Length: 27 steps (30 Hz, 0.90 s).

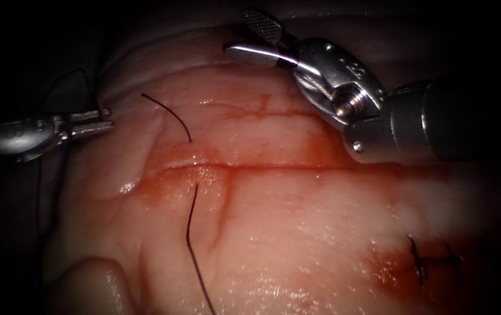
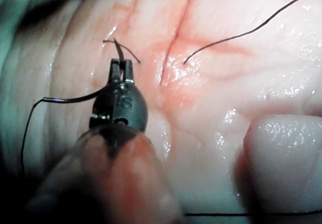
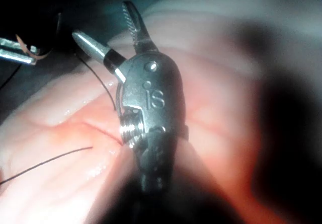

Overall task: Wound Closure
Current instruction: With the left tool, set the needle onto the skin.

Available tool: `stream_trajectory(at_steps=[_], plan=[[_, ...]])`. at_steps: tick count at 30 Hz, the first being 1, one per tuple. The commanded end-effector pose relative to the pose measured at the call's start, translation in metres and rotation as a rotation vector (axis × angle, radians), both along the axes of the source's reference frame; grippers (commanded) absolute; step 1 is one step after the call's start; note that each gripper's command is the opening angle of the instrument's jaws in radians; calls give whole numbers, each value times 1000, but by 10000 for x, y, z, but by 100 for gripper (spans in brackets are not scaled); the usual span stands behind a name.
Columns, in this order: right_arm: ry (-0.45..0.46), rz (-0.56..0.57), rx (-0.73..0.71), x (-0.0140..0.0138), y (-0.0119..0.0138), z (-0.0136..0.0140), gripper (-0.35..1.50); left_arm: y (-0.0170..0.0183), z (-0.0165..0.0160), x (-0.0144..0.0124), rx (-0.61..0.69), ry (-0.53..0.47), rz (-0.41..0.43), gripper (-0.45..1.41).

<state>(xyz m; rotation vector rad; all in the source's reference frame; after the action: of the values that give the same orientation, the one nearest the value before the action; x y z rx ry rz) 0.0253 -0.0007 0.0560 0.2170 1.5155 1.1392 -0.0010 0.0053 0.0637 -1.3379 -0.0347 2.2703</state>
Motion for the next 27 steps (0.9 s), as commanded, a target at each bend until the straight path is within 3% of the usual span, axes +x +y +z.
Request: stream_trajectory(at_steps=[1,10,22,24,27], plan=[[-3,-5,2,-5,-3,4,108,6,9,-8,3,0,-4,-45],[-29,-8,-9,-15,-19,20,94,70,37,-59,7,6,-21,-45],[-59,-14,-3,-17,-24,28,89,103,76,-116,55,17,59,-45],[-59,-15,-3,-17,-25,28,89,102,82,-122,82,17,45,-20],[-59,-15,-3,-18,-24,28,89,100,87,-126,117,24,38,2]])
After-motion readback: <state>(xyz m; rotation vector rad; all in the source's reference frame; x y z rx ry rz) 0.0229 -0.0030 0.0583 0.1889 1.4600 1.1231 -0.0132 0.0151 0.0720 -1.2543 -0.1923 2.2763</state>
